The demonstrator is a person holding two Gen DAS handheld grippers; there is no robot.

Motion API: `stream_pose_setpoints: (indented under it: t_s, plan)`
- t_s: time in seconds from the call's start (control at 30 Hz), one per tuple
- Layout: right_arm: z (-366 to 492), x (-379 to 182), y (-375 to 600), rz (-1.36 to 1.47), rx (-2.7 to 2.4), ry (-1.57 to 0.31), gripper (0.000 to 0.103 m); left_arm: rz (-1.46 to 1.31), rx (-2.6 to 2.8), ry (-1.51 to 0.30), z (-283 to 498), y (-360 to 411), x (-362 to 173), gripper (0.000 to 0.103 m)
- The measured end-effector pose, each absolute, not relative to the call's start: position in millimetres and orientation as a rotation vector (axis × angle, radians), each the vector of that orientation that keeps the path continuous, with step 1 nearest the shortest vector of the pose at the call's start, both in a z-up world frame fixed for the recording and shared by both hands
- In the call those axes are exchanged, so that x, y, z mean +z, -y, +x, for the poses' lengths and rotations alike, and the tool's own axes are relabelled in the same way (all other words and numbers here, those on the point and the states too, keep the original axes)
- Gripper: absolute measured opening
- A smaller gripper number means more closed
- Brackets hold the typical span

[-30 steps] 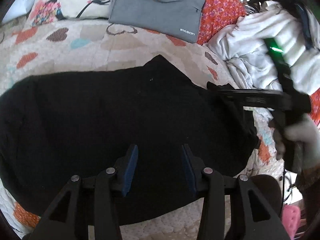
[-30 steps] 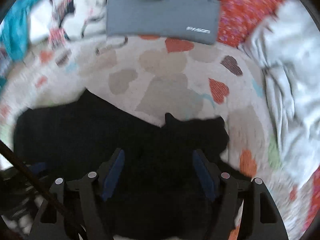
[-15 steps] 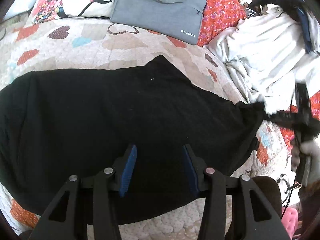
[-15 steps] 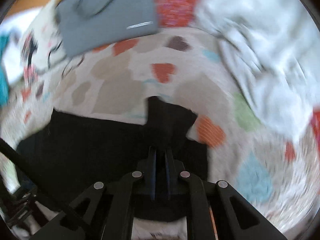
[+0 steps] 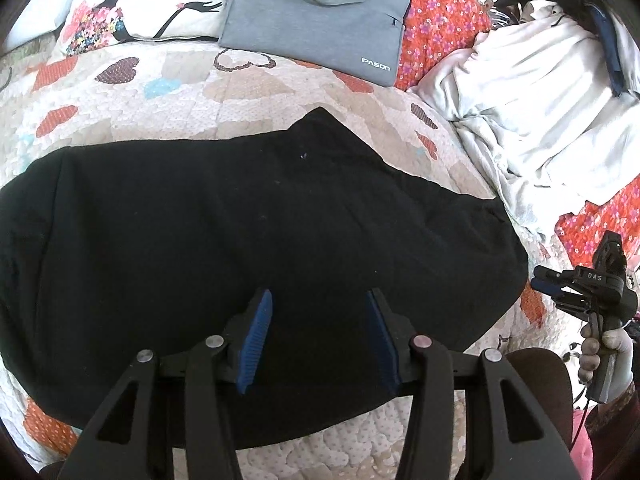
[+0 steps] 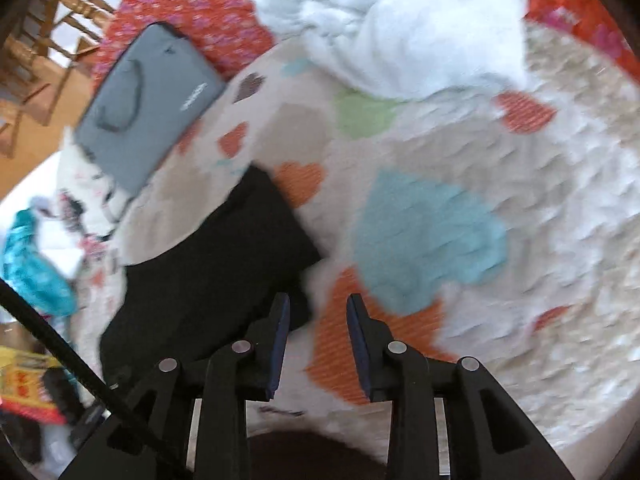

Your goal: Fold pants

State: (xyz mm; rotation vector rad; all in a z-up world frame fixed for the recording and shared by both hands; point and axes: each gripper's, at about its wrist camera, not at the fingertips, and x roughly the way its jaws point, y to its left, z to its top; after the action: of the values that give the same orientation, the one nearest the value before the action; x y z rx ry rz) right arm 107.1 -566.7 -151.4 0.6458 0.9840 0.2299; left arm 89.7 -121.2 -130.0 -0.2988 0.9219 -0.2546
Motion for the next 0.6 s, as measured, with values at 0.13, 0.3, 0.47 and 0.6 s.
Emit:
stream_pose_setpoints:
  t_s: [0.13,0.3,0.47,0.6]
  plan:
    - [115,-165,544,0.621,0.224,-1.005,0.033,-0.289,-0.252,-0.920,89,123,-130,0.048]
    - [120,-159,538,0.637,0.284,-0.974,0.009,-0.278,-0.250,-0.917,88,125,-130,0.048]
    - [114,-147,565,0.641,0.184,-0.921,0.005,-0.279,-0.252,-0.918,88,124,-131,0.048]
    - [109,-149,577,0.559,0.041,-0.953,0.005,-0.276,-0.253,-0.918,88,125,-131,0.050]
